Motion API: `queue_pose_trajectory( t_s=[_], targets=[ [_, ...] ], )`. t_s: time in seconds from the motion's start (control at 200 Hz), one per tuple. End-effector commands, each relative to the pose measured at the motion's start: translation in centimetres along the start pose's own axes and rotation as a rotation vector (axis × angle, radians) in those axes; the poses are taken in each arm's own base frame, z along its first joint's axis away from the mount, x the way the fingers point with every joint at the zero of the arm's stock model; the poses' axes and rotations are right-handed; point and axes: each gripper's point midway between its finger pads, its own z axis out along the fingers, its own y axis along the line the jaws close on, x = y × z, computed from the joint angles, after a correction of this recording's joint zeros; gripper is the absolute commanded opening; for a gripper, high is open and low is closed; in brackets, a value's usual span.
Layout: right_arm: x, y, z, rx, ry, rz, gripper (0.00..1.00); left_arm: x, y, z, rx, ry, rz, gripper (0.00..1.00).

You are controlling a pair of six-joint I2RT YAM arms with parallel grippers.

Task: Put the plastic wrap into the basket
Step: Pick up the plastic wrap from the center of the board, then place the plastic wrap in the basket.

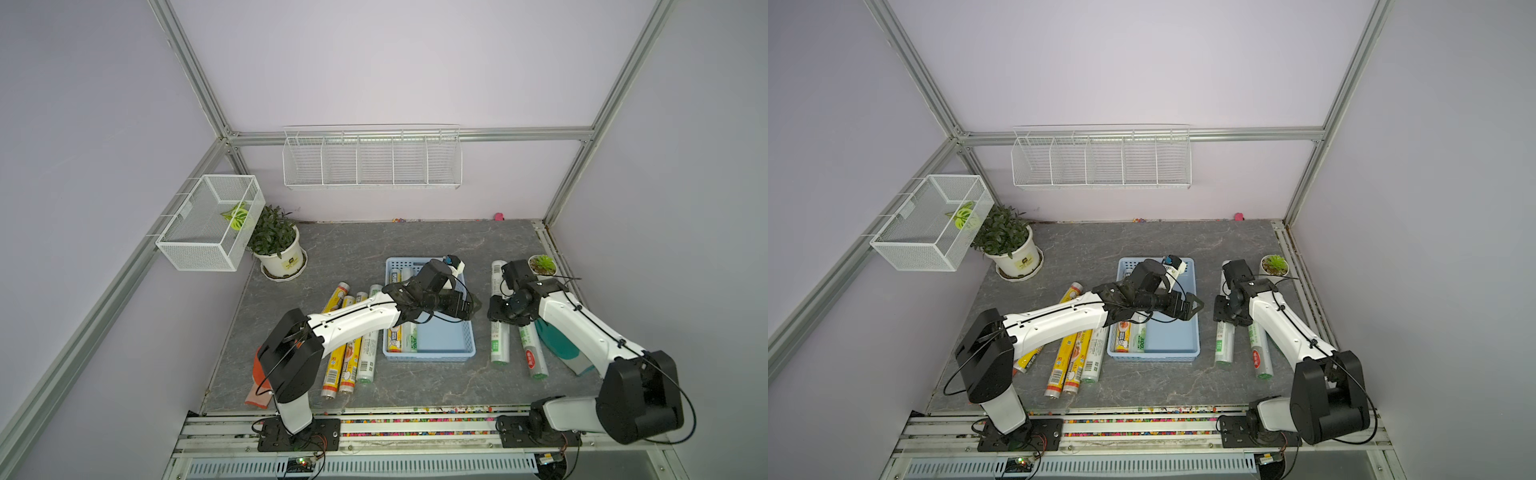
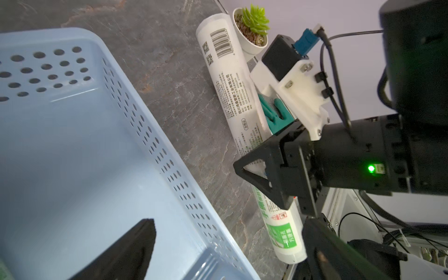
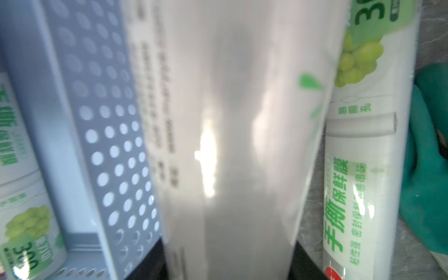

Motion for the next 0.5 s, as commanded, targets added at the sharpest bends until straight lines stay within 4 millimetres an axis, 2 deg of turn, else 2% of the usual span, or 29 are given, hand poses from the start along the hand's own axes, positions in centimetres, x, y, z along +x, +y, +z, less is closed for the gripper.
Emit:
queue_pose_trajectory(
  t_s=[0.0,0.14,0.26,0.39,0.495],
  targets=[
    [-1.0,3.1,-2.5,-0.161,-0.044,-0.029,0.39,-2.0,0.5,-1.9,-0.035,-0.103,0.013,1.00],
    [-2.1,6.3,-4.2,-0.309,-0.083,-0.019,0.39,-2.4,2.2,-3.8,-0.112,-0.159,-0.013,1.00],
    [-2.9,8.7,-5.1,-0.358,-0.104,-0.034,0.39,-2.7,3.7,-5.9,-0.170,-0.234,-0.045,1.00],
    [-3.2,12.1,-5.2,-0.405,-0.095,-0.073,0.39,-2.5,5.9,-8.0,-0.218,-0.291,-0.104,1.00],
    [-3.5,14.7,-4.3,-0.435,-0.077,-0.080,0.39,-2.0,7.5,-9.4,-0.244,-0.320,-0.166,1.00]
  ],
)
